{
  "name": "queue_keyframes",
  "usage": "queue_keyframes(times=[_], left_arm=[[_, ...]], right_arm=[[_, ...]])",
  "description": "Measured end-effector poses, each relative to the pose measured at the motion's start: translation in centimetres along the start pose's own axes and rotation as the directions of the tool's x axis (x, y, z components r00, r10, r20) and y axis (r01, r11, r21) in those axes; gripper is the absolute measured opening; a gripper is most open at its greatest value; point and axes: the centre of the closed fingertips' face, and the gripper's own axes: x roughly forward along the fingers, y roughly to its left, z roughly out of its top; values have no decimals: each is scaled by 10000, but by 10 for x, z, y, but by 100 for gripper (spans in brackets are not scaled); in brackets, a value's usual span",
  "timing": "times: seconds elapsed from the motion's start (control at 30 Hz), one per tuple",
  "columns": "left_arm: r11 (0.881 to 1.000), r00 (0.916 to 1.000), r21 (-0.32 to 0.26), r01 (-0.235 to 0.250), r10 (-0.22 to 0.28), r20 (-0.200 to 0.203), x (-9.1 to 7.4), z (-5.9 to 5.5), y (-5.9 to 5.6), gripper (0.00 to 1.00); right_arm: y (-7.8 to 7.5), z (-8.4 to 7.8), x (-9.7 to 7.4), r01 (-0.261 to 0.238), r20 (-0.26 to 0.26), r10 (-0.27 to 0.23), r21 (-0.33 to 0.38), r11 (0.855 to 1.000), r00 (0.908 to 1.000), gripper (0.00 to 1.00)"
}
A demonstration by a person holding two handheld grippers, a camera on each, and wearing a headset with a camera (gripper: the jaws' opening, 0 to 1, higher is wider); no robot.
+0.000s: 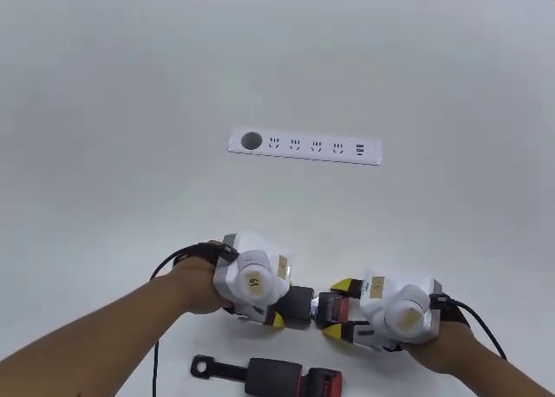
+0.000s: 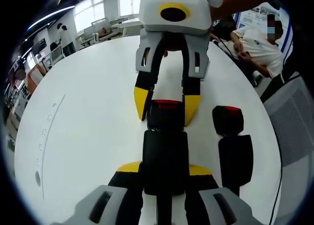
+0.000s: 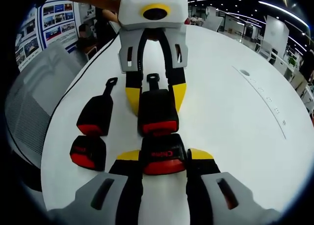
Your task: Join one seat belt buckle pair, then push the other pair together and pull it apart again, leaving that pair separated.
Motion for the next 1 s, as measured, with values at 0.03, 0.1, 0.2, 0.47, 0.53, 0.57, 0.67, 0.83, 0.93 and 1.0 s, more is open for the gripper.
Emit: queue_keyframes(times=[0.03,0.1,0.2,0.47,0.53,0.57,0.67,0.83,0.93,1.0], left_arm=[[10000,10000,1,-1,1,-29,0,1,0,32],[10000,9999,33,18,-18,-100,0,1,0,32],[10000,9998,51,51,-50,-173,1,-1,1,32],[9999,9997,73,71,-70,-215,0,0,0,33],[10000,9998,72,62,-60,-188,0,1,0,33],[10000,9998,41,49,-48,-172,-1,1,0,33],[10000,9998,42,45,-44,-216,-1,1,0,33],[10000,9996,35,58,-57,-279,0,0,0,33],[10000,9999,-76,-16,15,-147,0,-1,1,33],[9999,9998,-102,-39,37,-179,0,1,0,33]], right_arm=[[0,0,0,0,-19,0,-16,10000,10000,31],[-1,0,0,-14,-77,13,-46,10000,10000,31],[-1,0,-1,-6,-141,5,-64,10000,9999,31],[0,0,-1,18,-209,-21,-128,9999,9998,31],[0,1,-1,43,-187,-45,-122,9999,9998,31],[-1,1,-2,43,-199,-46,-128,9999,9998,31],[-1,0,-2,46,-223,-49,-144,9999,9997,31],[-2,0,-1,57,-243,-62,-196,9998,9997,31],[-2,0,-1,64,-227,-69,-194,9998,9997,31],[-1,1,-1,70,-259,-75,-203,9998,9996,31]])
